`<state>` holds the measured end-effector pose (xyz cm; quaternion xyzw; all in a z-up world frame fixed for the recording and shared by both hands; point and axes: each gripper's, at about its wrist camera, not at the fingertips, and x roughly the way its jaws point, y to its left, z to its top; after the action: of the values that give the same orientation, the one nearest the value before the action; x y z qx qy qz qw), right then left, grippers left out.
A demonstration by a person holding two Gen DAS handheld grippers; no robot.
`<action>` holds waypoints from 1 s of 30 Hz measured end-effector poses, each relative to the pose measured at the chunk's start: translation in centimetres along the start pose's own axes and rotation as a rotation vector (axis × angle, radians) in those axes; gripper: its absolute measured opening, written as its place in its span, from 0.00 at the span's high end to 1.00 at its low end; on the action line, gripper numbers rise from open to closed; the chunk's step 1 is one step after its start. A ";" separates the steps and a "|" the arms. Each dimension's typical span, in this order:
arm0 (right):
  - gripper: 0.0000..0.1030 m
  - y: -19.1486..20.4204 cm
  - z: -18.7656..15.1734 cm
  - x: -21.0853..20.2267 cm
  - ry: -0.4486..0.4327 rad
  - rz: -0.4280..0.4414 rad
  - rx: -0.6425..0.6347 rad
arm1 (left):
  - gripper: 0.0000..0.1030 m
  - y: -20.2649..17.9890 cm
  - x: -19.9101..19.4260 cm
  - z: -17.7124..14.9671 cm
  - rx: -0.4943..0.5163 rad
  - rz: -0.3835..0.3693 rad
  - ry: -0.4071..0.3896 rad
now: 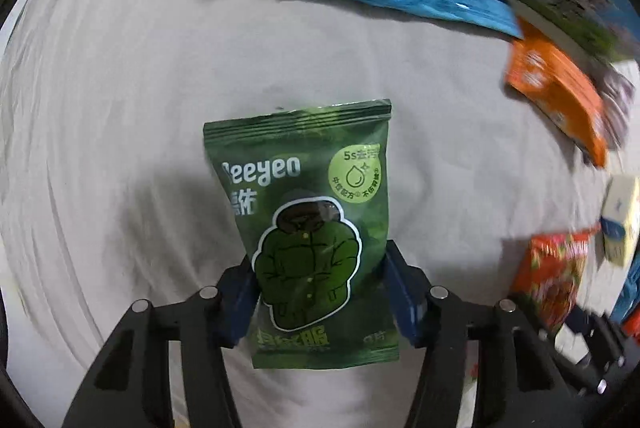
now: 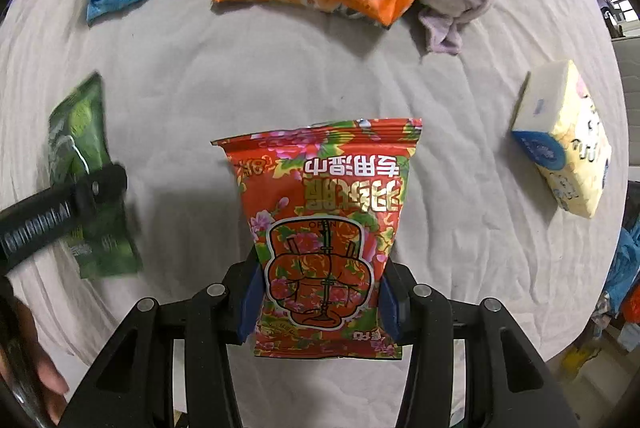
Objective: Organize soft objects
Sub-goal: 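Carry both bags into the cardboard box and open both tools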
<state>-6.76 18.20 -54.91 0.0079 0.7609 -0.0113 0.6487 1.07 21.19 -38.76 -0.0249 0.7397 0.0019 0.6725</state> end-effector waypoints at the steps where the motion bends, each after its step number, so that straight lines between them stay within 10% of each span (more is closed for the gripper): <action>1: 0.51 0.2 -0.4 -0.1 -0.007 0.000 0.004 | 0.48 -0.1 0.1 -0.2 0.007 -0.003 -0.005; 18: 0.51 -4.4 -12.4 -5.6 -0.175 0.092 -0.034 | 0.49 1.0 -13.6 -5.6 0.142 -0.138 -0.344; 30: 0.51 -10.4 -10.3 -16.3 -0.326 0.217 -0.027 | 0.49 -5.1 -23.3 3.2 0.169 -0.288 -0.542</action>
<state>-14.64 8.09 -37.09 0.0793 0.6407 0.0677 0.7607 6.63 17.06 -15.75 -0.0721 0.5199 -0.1484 0.8382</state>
